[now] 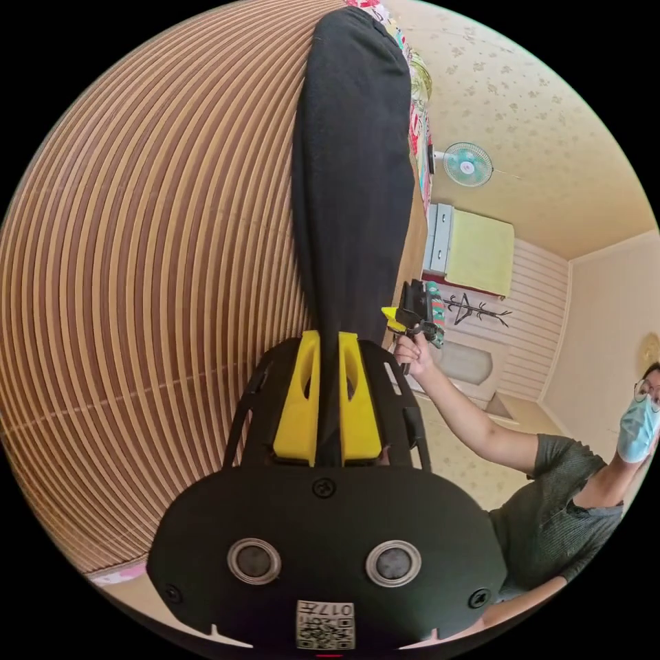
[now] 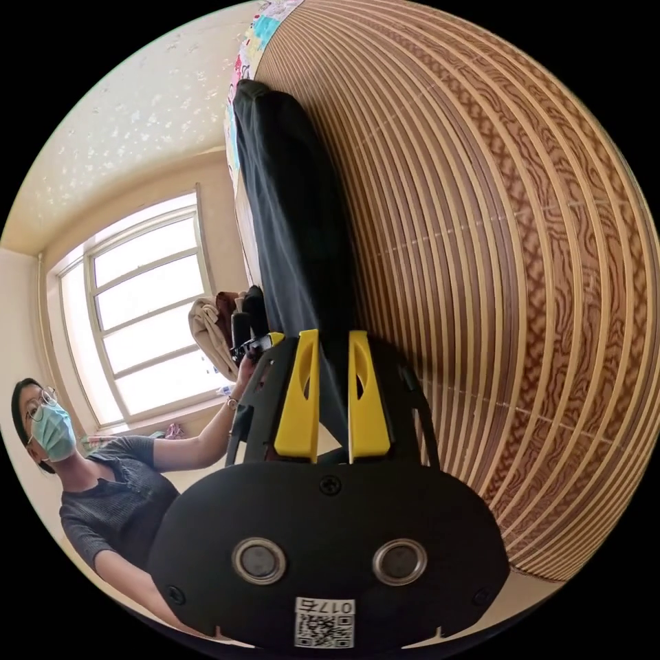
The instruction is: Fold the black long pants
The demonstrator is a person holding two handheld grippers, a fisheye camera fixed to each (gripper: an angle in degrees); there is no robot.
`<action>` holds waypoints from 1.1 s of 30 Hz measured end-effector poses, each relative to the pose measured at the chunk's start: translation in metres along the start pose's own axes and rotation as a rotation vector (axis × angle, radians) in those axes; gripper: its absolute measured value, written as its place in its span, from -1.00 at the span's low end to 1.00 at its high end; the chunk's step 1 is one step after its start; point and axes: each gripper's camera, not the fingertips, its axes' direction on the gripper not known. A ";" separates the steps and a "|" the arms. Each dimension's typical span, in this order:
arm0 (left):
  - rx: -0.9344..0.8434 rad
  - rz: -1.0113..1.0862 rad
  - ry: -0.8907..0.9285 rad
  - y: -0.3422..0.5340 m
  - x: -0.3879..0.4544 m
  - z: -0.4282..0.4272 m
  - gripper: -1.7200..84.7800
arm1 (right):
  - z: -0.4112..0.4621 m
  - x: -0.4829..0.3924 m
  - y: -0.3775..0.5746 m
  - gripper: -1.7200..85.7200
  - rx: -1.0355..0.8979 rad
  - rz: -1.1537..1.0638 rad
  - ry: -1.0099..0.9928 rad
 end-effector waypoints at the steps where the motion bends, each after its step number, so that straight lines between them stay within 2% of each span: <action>1: -0.005 0.025 0.043 0.009 0.006 -0.003 -0.87 | -0.005 0.001 0.011 -0.86 0.028 -0.008 -0.050; 5: -0.053 0.171 0.087 0.047 0.046 -0.008 -0.88 | -0.024 -0.025 0.067 -0.89 0.054 -0.149 -0.147; 8: -0.037 0.278 0.190 0.091 0.086 -0.017 -0.89 | -0.046 -0.057 0.121 -0.89 0.076 -0.263 -0.220; 13: 0.135 0.457 0.433 0.166 0.169 -0.047 -0.87 | -0.100 -0.113 0.208 -0.90 0.203 -0.460 -0.376; 17: 0.241 0.584 0.463 0.205 0.239 -0.060 -0.84 | -0.133 -0.182 0.258 -0.90 0.237 -0.685 -0.468; 20: 0.307 0.702 0.516 0.237 0.293 -0.066 -0.73 | -0.153 -0.229 0.283 -0.90 0.223 -0.827 -0.517; 23: 0.333 0.806 0.404 0.272 0.351 -0.067 -0.72 | -0.176 -0.275 0.313 -0.90 0.212 -0.966 -0.513; 25: 0.351 0.867 0.309 0.293 0.392 -0.065 -0.81 | -0.189 -0.304 0.335 -0.90 0.194 -1.083 -0.488; 28: 0.365 0.826 0.247 0.292 0.420 -0.060 -0.87 | -0.208 -0.339 0.356 -0.90 0.216 -1.186 -0.424; 31: 0.396 0.764 0.074 0.260 0.424 -0.048 -0.87 | -0.214 -0.353 0.339 -0.91 0.279 -1.147 -0.266; 33: 0.387 0.671 0.004 0.221 0.409 -0.038 -0.87 | -0.211 -0.351 0.302 -0.91 0.297 -0.979 -0.164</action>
